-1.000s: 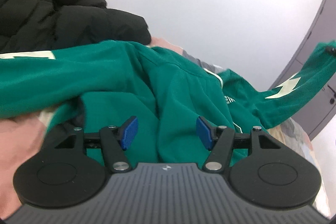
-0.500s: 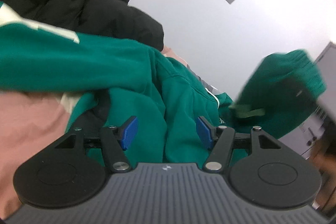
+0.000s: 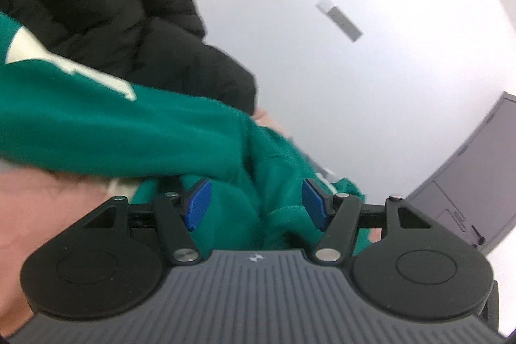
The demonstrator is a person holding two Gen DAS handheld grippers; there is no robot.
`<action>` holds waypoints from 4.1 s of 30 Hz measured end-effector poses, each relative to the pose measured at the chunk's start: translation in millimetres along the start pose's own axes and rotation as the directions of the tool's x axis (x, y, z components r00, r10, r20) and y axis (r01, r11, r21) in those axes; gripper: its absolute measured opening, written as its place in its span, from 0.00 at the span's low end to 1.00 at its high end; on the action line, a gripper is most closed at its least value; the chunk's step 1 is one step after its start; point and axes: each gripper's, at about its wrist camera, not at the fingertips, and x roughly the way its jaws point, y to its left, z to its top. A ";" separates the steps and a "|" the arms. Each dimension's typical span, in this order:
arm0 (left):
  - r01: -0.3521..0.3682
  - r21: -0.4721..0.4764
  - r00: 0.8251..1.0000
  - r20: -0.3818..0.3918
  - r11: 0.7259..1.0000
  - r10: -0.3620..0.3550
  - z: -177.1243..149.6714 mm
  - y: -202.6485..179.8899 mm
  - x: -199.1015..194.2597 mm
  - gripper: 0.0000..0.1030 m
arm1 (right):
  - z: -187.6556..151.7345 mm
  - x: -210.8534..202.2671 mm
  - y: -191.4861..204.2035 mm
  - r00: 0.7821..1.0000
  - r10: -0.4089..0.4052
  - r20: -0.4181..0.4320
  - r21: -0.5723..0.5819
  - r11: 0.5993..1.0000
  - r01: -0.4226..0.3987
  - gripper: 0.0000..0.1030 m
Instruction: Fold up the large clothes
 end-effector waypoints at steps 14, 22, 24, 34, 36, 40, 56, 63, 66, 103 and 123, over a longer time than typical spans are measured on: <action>0.019 0.201 0.991 -0.137 0.979 0.009 -34.2 -46.3 28.1 0.64 | -39.6 -62.8 -60.0 0.994 0.106 0.021 0.315 0.943 -0.107 0.68; -0.009 0.342 0.983 -0.169 0.940 0.071 -55.2 -62.2 52.2 0.61 | -52.3 -31.3 -94.9 0.999 0.005 0.041 0.455 0.890 -0.023 0.67; -0.015 0.370 0.980 -0.179 0.929 0.087 -60.0 -64.5 57.3 0.61 | -54.3 -20.9 -98.1 0.999 0.005 0.036 0.460 0.888 -0.022 0.67; -0.111 0.446 0.927 -0.276 0.888 0.255 -77.7 -57.9 89.6 0.61 | -68.2 14.0 -101.8 0.996 0.057 -0.066 0.490 0.871 -0.018 0.63; -0.113 0.431 0.926 -0.280 0.895 0.252 -72.5 -56.1 90.8 0.61 | -69.9 16.2 -98.4 0.995 0.054 -0.079 0.480 0.877 -0.009 0.63; -0.112 0.385 0.936 -0.268 0.916 0.227 -61.6 -50.1 78.5 0.61 | -70.0 15.2 -95.6 0.996 0.046 -0.083 0.473 0.881 -0.002 0.63; -0.402 -0.074 0.914 -0.095 0.913 0.395 5.3 33.0 5.3 0.65 | -78.8 0.4 -95.9 0.998 -0.011 -0.062 0.520 0.853 0.042 0.62; -0.453 -0.349 0.886 -0.074 0.821 0.457 16.4 81.8 -20.4 0.68 | -80.6 -7.2 -92.5 0.998 -0.029 -0.059 0.521 0.852 0.056 0.62; -0.438 -0.465 0.880 -0.048 0.769 0.472 14.2 100.0 -31.1 0.69 | -81.9 -10.2 -90.8 0.998 -0.038 -0.059 0.518 0.853 0.063 0.62; -0.313 -0.739 0.696 0.249 0.597 0.673 45.4 193.1 -64.1 0.10 | -85.8 -3.9 -80.7 0.994 -0.085 -0.072 0.530 0.841 0.111 0.62; -0.573 0.223 0.728 0.579 0.788 0.366 70.8 -96.2 -43.4 0.09 | -79.1 -18.9 -95.8 0.998 -0.060 -0.031 0.570 0.819 0.067 0.62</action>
